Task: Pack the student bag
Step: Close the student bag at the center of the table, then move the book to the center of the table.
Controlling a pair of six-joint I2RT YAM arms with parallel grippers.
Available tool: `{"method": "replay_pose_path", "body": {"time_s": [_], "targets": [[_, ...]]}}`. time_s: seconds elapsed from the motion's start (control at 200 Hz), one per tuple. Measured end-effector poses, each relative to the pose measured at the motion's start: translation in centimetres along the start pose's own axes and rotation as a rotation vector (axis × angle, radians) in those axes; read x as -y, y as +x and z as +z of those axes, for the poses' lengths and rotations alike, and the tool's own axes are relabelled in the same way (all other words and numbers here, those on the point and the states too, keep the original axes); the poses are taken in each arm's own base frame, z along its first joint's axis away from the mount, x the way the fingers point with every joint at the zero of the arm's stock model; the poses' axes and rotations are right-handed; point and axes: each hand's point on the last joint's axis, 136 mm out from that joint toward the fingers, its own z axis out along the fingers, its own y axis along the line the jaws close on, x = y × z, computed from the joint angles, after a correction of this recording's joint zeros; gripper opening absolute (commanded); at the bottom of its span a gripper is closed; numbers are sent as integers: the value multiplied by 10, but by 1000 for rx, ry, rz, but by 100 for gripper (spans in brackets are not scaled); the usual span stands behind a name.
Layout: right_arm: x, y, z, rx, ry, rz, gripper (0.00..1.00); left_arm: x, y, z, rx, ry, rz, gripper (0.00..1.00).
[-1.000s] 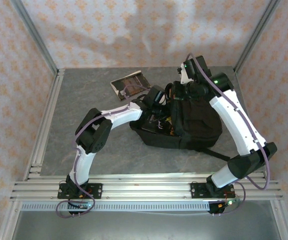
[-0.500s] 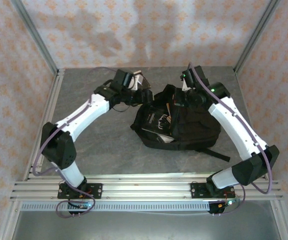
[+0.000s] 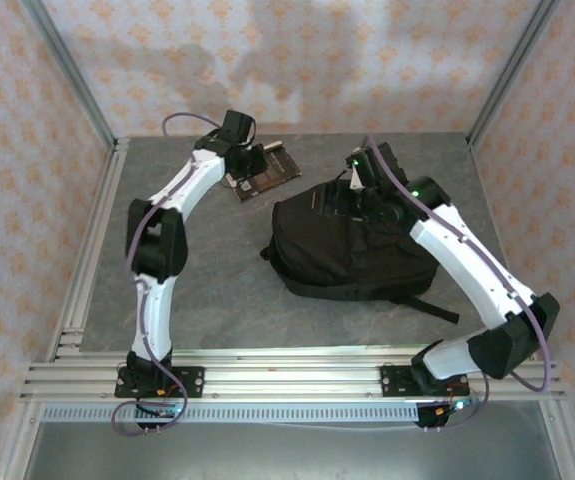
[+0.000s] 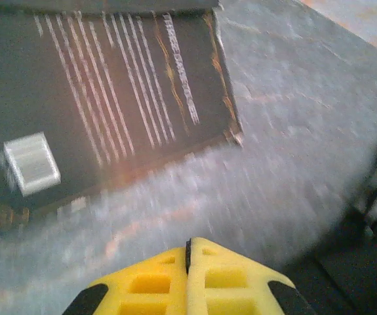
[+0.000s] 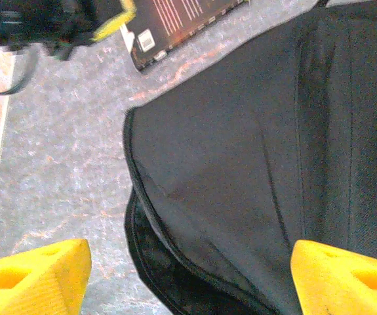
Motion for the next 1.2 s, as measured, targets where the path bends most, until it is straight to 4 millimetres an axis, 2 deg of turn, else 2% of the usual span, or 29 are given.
{"method": "replay_pose_path", "body": {"time_s": [0.13,0.255,0.3,0.46,0.585,0.761,0.901,1.011,1.091,1.196], "targets": [[3,5,-11,25,-8,15,76,-14,-16,53,26,-86,-8,7],[14,21,-9,0,10,35,74,-42,-8,90,4,-181,-47,7],[19,27,-6,-14,20,39,73,-53,-2,97,-11,-211,-69,7],[27,38,-5,-36,36,45,72,-71,-1,90,-16,-265,-134,7],[27,38,-5,-34,38,41,72,-90,9,73,-31,-312,-176,7],[25,39,-3,-45,25,26,69,-129,48,32,-75,-407,-223,6],[19,41,7,-79,1,26,64,-153,87,-1,-98,-434,-276,3],[8,46,13,-110,-45,17,62,-172,126,-29,-119,-444,-324,2],[-6,55,17,-145,-86,-5,61,-184,153,-50,-132,-452,-354,2],[-25,76,32,-218,-112,-61,58,-195,185,-71,-141,-426,-402,3]]}}
